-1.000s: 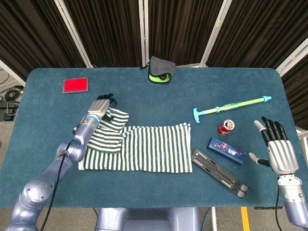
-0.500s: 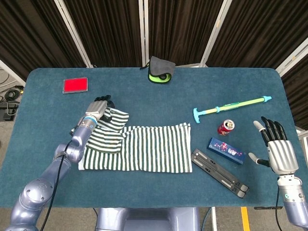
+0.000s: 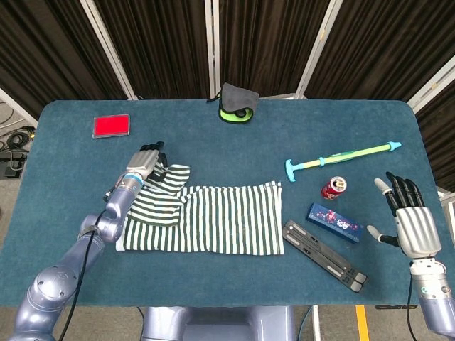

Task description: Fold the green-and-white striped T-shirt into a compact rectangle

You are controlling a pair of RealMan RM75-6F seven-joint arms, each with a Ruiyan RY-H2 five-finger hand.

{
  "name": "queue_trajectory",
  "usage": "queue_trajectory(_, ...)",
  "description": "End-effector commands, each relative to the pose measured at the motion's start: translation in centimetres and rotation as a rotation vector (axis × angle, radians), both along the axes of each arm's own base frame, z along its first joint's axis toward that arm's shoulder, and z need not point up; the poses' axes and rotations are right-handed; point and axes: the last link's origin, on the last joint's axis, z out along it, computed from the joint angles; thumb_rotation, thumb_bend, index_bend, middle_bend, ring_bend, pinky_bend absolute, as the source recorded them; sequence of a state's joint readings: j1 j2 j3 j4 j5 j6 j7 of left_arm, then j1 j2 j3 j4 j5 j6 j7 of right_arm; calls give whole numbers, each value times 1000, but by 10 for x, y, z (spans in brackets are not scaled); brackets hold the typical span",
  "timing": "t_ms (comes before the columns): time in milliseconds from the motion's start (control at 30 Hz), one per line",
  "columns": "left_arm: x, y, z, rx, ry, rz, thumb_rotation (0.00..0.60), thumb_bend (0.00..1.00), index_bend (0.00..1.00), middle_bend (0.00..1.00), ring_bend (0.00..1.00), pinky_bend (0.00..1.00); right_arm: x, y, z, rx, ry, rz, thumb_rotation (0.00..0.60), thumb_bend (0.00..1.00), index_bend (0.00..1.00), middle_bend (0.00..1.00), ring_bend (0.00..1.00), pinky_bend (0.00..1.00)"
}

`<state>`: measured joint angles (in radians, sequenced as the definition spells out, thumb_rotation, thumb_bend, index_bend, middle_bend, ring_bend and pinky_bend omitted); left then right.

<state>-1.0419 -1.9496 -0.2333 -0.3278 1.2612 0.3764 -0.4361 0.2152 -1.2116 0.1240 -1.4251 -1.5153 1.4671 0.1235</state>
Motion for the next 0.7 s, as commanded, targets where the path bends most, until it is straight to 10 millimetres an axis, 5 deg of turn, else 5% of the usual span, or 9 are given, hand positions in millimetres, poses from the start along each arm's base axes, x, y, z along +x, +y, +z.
queue_trajectory(33,1,0,0,1,-4,-5,600,399,549,0,0,0,0,0,0,-1,0,2,600,0,166,0,0,0)
queue_trajectory(233,5,-1,0,6,-1,-35,600,402,660,0,0,0,1,1,1,-3,-3,5,600,0,168,0,0,0)
queue_trajectory(700,7,-7,14,8,-18,-119,600,413,731,0,0,0,4,3,1,-1,-13,21,600,0,168,0,0,0)
